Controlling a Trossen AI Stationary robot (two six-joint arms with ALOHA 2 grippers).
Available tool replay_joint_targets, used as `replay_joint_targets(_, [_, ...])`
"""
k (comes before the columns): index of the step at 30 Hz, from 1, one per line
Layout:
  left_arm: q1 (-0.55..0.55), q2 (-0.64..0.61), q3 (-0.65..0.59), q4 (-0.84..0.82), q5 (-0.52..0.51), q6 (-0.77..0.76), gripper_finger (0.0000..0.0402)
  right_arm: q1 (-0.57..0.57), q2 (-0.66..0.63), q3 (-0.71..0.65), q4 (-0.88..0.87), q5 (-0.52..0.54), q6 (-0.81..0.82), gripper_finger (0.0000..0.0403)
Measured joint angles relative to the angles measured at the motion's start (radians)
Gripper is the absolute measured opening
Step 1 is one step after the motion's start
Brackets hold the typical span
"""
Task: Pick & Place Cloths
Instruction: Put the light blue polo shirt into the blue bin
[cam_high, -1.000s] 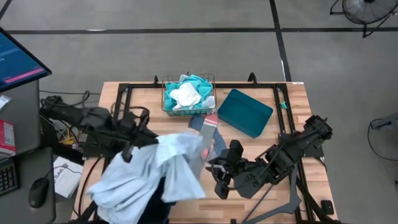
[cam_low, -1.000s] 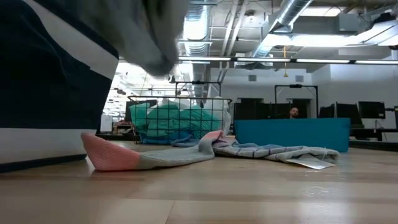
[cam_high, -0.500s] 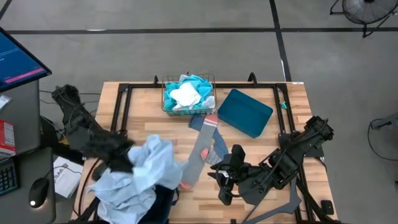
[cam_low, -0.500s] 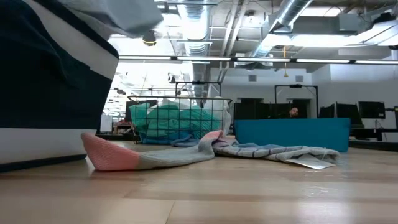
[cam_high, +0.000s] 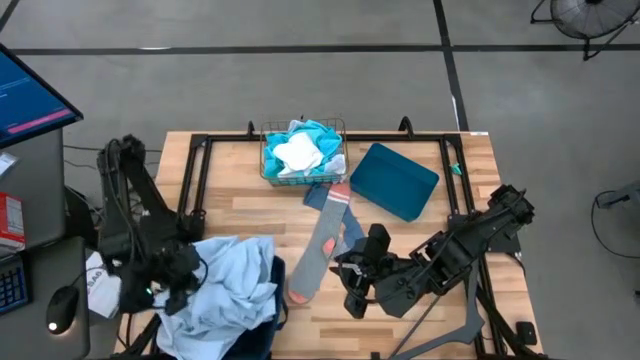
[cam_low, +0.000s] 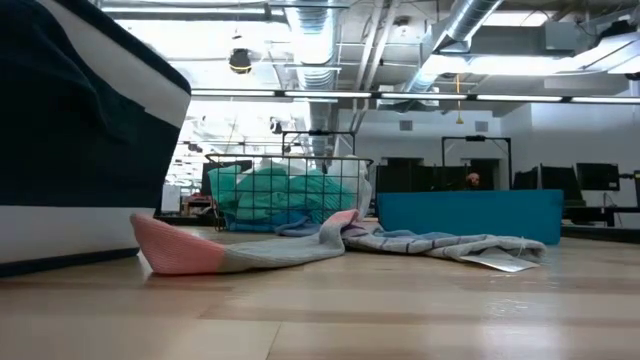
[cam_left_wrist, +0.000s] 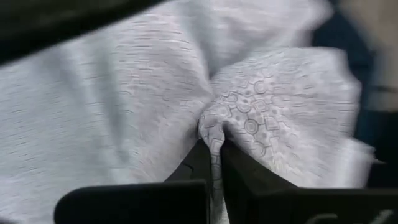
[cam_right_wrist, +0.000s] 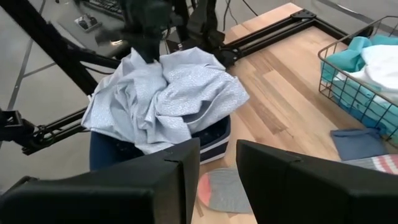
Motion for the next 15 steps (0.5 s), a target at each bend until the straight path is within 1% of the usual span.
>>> replay_joint_targets(2, [0.001,0.057,0.0,-0.042,0.01,-0.033,0.0,-0.005,0.0,0.0,0.0,0.0,0.0,0.0102])
replay_joint_targets(9, [0.017,0.289,-0.008,-0.067,0.015,-0.038,0.0,-0.008,0.0,0.0,0.0,-0.001,-0.011,0.0102])
replay_joint_targets(11, [0.031,0.346,-0.035,-0.036,0.03,-0.045,0.0,-0.008,0.0,0.0,0.001,-0.001,-0.015,0.0102])
replay_joint_targets(15, [0.066,0.414,-0.105,0.092,0.07,-0.041,0.0,-0.016,0.0,0.0,0.012,-0.005,-0.015,0.0102])
